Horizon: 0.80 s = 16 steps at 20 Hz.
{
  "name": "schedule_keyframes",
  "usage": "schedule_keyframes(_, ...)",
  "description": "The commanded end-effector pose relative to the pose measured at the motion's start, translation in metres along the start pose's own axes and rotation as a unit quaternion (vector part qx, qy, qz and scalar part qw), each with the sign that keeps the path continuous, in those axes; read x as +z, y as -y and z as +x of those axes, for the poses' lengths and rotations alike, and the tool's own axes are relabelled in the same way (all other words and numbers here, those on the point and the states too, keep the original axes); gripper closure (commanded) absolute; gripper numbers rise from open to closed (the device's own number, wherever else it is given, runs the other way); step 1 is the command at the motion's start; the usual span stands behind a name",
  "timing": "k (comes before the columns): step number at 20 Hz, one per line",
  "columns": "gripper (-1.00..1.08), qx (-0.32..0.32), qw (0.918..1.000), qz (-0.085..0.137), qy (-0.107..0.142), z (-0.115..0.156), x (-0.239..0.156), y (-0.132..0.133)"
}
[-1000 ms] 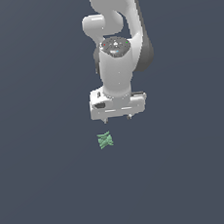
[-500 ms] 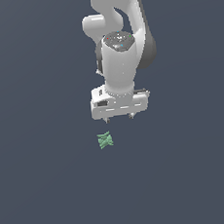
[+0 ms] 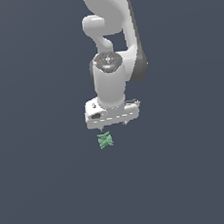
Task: Pick up the object and move it to a goal position.
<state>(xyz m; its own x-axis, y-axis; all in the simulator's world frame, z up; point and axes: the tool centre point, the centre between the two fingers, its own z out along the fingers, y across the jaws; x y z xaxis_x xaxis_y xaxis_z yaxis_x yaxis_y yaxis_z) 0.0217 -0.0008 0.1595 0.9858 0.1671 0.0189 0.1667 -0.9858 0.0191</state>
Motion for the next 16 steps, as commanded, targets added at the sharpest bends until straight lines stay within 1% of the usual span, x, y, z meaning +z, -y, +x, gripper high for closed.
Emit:
schedule_keyframes(1, -0.92, -0.011, 0.9999, 0.002, 0.003, -0.001, 0.018, -0.012)
schedule_keyframes(5, -0.92, -0.028, 0.9996, 0.006, 0.006, -0.003, 0.043, -0.028)
schedule_keyframes(9, -0.92, -0.039, 0.9992, 0.009, 0.008, -0.005, 0.06, -0.039)
schedule_keyframes(16, -0.92, -0.044, 0.999, 0.01, 0.009, -0.007, 0.069, -0.044)
